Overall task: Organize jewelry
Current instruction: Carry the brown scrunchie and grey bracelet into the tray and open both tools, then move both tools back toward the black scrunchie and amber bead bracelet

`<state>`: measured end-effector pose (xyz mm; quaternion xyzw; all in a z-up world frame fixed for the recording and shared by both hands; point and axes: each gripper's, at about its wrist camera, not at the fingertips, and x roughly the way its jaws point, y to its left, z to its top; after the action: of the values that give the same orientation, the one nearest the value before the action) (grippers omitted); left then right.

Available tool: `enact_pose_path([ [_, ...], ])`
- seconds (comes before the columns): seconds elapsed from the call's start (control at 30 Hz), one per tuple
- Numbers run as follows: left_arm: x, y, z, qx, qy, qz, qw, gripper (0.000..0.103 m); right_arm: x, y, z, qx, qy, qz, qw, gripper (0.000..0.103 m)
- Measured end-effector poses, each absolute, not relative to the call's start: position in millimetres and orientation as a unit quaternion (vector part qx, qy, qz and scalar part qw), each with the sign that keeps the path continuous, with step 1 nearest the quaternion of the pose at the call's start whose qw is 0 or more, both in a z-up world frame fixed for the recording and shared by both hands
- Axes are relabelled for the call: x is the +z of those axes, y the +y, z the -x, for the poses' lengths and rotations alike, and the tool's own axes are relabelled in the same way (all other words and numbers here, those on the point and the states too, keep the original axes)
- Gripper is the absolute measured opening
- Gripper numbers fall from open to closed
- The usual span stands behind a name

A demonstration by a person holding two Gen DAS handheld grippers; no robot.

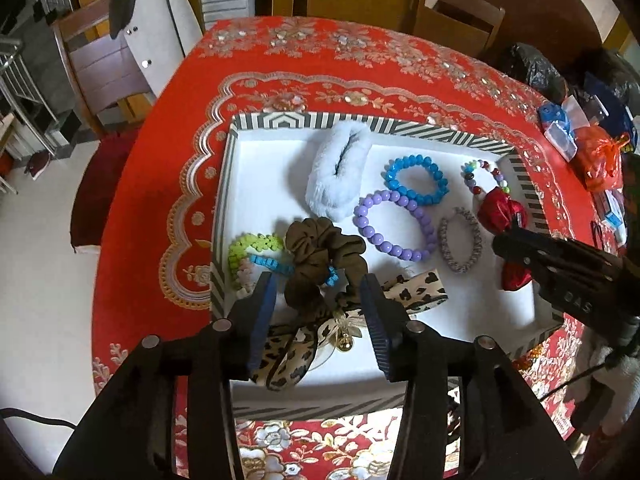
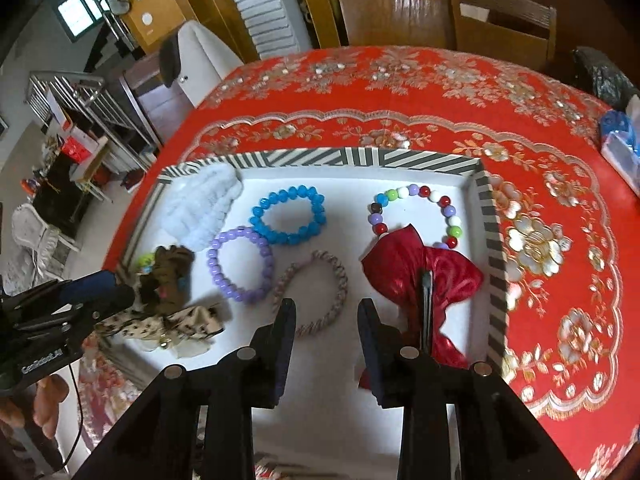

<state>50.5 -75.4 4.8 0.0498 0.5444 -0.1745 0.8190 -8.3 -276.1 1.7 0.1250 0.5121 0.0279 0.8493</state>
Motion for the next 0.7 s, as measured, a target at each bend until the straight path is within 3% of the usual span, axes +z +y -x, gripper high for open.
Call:
enact_pose_path([
  [0.7,49.5,-66.9,34.5,-0.184,0.485,-0.083,0.851,0.047,38.1,-252.6,107.7,-0.006,0.48,-0.14,0.866,0.04],
])
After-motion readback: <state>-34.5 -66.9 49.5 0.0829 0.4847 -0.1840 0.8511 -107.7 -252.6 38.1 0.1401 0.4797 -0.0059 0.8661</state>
